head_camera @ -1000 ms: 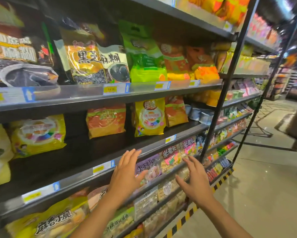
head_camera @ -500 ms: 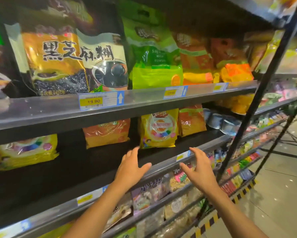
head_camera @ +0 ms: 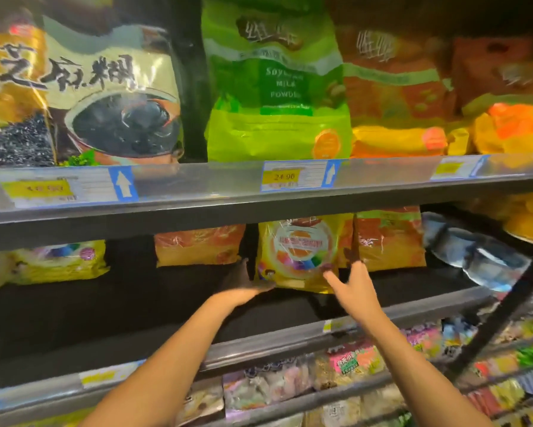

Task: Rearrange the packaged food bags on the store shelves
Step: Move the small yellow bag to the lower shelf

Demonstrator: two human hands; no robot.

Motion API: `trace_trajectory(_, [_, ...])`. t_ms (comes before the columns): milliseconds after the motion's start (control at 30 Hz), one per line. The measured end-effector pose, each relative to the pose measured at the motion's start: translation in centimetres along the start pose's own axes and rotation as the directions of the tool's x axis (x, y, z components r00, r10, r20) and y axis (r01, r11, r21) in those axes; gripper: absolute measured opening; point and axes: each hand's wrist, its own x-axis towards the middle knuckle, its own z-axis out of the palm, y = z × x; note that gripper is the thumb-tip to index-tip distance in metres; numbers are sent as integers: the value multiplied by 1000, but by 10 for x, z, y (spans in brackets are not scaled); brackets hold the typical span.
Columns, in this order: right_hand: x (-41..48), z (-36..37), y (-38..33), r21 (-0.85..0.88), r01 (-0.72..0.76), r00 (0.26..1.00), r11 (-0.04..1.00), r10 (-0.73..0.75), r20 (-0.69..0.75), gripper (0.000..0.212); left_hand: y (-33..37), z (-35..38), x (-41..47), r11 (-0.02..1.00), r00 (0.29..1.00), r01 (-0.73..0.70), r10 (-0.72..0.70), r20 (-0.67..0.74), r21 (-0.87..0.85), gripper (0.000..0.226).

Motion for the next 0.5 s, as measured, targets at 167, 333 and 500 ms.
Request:
trace_trajectory(167, [46, -1, 7, 161, -89, 987, 983, 65, 147, 17, 13, 16, 14, 993, 999, -5, 0, -37, -122, 103])
trace_trajectory(333, [97, 32, 50, 341, -53, 947, 939, -61, 315, 56, 21, 27, 20, 987, 999, -12, 7, -32, -161, 69])
trace_trajectory(500, [74, 9, 15, 19, -198, 877, 980, 169, 450, 33, 27, 30, 19, 977, 999, 13, -22, -41, -214, 56])
